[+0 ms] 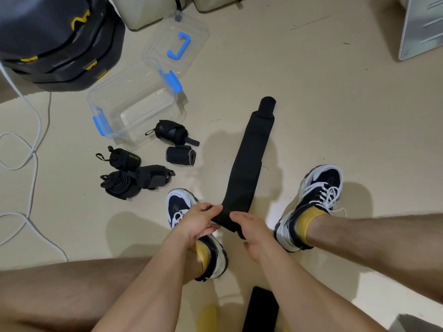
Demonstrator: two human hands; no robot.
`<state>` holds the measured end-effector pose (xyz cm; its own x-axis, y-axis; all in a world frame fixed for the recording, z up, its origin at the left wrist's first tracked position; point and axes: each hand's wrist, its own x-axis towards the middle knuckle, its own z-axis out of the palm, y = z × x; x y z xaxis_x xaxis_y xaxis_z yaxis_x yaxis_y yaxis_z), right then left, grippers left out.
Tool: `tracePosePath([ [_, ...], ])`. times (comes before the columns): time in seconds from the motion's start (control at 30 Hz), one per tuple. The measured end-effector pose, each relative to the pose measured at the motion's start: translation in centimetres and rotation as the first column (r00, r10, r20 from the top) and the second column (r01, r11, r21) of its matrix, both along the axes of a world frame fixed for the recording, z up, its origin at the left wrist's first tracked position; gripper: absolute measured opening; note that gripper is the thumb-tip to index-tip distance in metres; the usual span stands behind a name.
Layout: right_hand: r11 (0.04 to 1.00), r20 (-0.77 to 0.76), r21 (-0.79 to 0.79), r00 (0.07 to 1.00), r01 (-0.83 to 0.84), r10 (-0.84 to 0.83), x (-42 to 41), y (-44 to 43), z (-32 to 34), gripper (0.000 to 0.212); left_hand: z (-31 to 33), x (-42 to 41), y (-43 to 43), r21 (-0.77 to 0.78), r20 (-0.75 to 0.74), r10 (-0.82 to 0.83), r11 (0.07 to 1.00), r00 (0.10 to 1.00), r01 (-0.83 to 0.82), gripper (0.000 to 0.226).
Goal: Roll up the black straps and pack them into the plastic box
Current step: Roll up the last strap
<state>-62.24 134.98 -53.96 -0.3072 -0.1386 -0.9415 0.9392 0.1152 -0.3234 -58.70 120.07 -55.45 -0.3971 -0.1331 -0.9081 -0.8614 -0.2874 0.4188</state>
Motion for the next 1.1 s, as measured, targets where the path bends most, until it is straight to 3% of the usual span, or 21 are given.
tracePosePath([
  [0.13, 0.999, 0.012, 0.016, 0.999, -0.036, 0.036, -0.1, -0.1, -0.4, 0.009, 0.0, 0.1, 1.1, 0.046, -0.041, 0.101, 0.994, 0.994, -0.099, 0.01],
  [0.27, 0.995, -0.016, -0.023, 0.996, -0.093, 0.093, 0.0, -0.5, -0.4, 0.018, -0.5, 0.2, 2.6, -0.069, -0.012, -0.016, 0.997, 1.0, 0.015, 0.012],
  [0.37, 0.987, -0.056, -0.027, 0.986, -0.156, 0.154, 0.6, -0.5, -0.3, 0.006, -0.7, 0.2, 2.9, -0.093, 0.006, -0.039, 0.995, 0.999, 0.04, 0.014],
  [0.43, 0.991, -0.046, -0.036, 0.991, -0.128, 0.126, 0.8, -0.4, -0.5, 0.017, -0.9, 0.4, 2.9, -0.097, 0.034, -0.056, 0.994, 0.998, 0.059, 0.018],
  [0.6, 0.994, -0.038, -0.076, 0.996, -0.08, 0.077, 0.0, -0.3, 0.1, 0.014, 0.3, 0.4, 2.0, 0.017, 0.12, -0.078, 0.997, 0.99, 0.076, 0.025],
  [0.7, 0.979, -0.117, -0.11, 0.981, -0.171, 0.158, -1.3, -0.8, 1.6, 0.013, 1.6, -0.4, 1.1, 0.067, 0.106, -0.046, 0.997, 0.993, 0.039, 0.026],
  [0.8, 0.961, -0.24, -0.139, 0.95, -0.237, 0.2, -3.6, -1.6, 4.0, 0.022, 4.3, -2.4, 0.4, 0.07, -0.017, 0.02, 0.997, 1.0, -0.019, 0.018],
  [0.9, 0.975, -0.257, -0.197, 0.965, -0.101, 0.048, -6.9, -2.7, 8.1, 0.019, 8.9, -5.3, -0.6, 0.047, -0.245, 0.051, 0.998, 0.968, -0.04, 0.01],
  [0.93, 0.971, -0.247, -0.235, 0.969, -0.051, -0.009, -8.2, -2.9, 9.9, 0.017, 11.0, -6.2, -1.0, 0.062, -0.333, 0.05, 0.998, 0.942, -0.031, 0.006],
  [1.0, 0.949, -0.243, -0.315, 0.965, 0.017, -0.098, -11.0, -3.2, 14.2, 0.013, 15.2, -8.0, -1.7, 0.074, -0.502, 0.019, 0.997, 0.864, 0.02, 0.021],
  [1.1, 0.93, -0.311, -0.368, 0.945, -0.02, -0.103, -14.3, -3.4, 21.2, 0.012, 21.7, -10.5, -2.5, -0.09, -0.634, -0.087, 0.995, 0.768, 0.039, 0.03],
])
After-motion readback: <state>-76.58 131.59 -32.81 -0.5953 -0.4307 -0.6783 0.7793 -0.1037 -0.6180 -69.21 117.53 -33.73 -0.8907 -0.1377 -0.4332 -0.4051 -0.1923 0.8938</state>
